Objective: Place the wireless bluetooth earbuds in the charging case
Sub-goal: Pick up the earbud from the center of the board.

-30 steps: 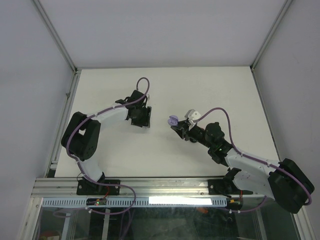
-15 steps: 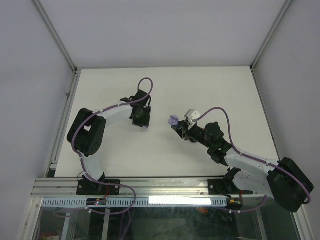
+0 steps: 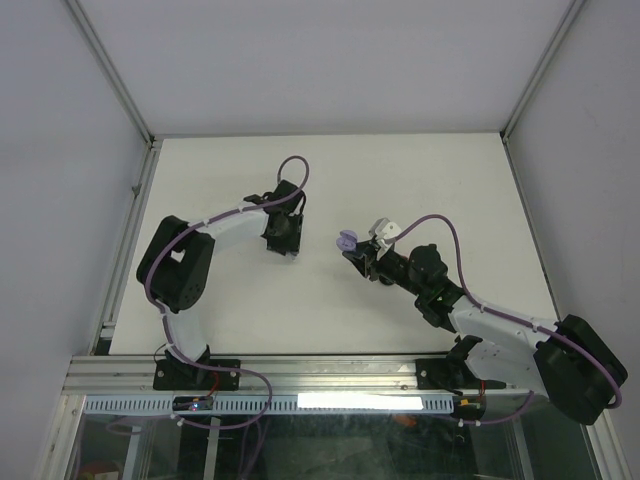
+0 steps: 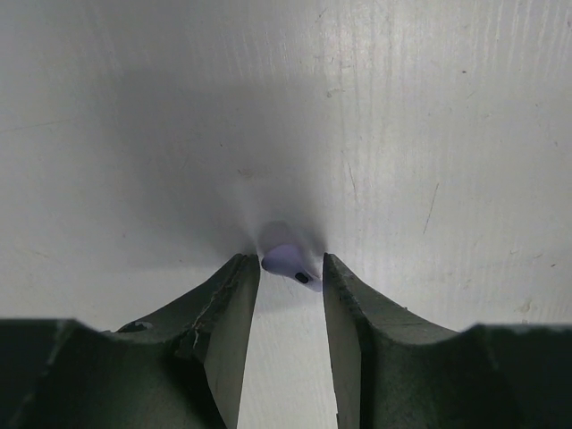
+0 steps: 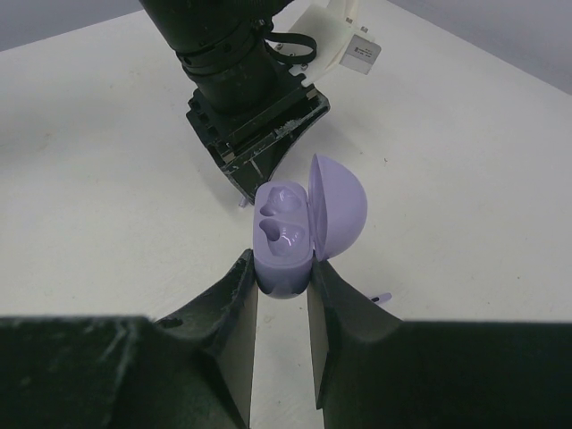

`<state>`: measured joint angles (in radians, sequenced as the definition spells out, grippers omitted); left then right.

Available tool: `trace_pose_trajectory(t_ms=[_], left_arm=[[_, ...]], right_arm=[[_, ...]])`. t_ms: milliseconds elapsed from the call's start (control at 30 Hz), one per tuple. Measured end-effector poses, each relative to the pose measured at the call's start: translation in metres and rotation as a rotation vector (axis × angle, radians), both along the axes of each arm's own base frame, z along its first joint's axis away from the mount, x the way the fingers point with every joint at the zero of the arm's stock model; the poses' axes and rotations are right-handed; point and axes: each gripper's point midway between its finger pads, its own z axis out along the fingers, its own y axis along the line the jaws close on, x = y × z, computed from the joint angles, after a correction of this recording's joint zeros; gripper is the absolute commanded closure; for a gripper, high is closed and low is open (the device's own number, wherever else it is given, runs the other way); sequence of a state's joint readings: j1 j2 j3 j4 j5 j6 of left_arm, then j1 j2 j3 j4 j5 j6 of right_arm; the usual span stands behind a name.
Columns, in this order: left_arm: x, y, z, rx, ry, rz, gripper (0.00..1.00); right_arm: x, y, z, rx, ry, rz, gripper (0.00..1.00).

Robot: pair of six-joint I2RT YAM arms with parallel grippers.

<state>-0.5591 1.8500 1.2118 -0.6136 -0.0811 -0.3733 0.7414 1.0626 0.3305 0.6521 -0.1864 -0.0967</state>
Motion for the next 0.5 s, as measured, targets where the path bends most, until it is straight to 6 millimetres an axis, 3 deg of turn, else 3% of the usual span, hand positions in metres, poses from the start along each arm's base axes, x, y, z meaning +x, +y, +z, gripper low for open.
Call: trace_pose_trajectory(t_ms=[200, 500], left_arm=[[-0.0053, -0.0029, -0.001, 0.029, 0.007, -0.006, 0.63], [0.0025, 0.0001, -0.0023, 0.069, 0.003, 0.011, 0.68]], right_arm=[[0.0, 0.0, -0.0001, 0.0, 0.0, 0.0, 1.0], [0.0, -0.0002, -0.0008, -0.002, 0.002, -0.001, 1.0]])
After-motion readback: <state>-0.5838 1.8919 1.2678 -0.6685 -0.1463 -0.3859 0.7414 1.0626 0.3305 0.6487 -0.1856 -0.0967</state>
